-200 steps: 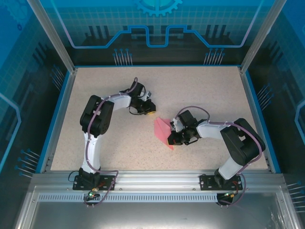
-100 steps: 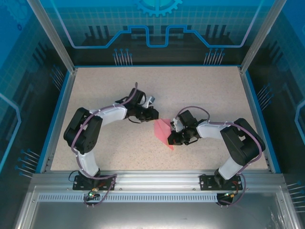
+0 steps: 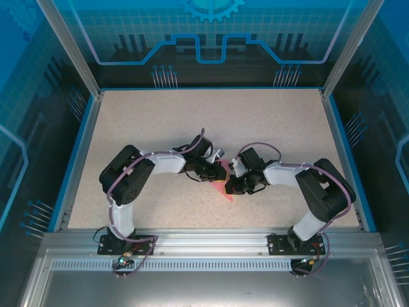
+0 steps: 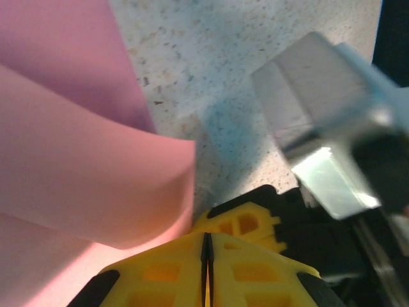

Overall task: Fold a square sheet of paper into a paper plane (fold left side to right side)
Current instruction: Fourth fold the wing at the center of the table.

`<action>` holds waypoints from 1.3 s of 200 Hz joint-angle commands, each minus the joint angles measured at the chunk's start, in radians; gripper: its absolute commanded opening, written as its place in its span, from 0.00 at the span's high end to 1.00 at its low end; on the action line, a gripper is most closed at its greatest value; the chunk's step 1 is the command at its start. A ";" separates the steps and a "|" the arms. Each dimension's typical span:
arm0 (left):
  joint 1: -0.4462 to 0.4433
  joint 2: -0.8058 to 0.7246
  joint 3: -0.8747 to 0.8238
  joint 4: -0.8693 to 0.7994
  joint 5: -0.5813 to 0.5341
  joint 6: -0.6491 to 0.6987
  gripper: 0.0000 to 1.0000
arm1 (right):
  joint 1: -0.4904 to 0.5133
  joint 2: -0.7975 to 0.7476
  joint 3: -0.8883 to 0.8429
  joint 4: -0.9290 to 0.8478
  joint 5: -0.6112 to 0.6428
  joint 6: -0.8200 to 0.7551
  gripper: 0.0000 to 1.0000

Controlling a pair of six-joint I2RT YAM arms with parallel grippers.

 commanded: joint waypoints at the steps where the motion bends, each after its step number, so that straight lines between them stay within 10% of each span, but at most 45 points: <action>1: -0.007 0.032 -0.008 0.017 0.017 -0.026 0.89 | -0.004 0.050 -0.041 -0.136 0.084 0.002 1.00; 157: 0.076 0.173 0.137 -0.163 -0.135 0.059 0.90 | 0.005 0.047 -0.029 -0.196 0.124 -0.017 1.00; 260: 0.147 0.139 0.213 -0.154 -0.011 0.107 0.79 | 0.011 -0.002 -0.034 -0.103 0.034 -0.011 0.97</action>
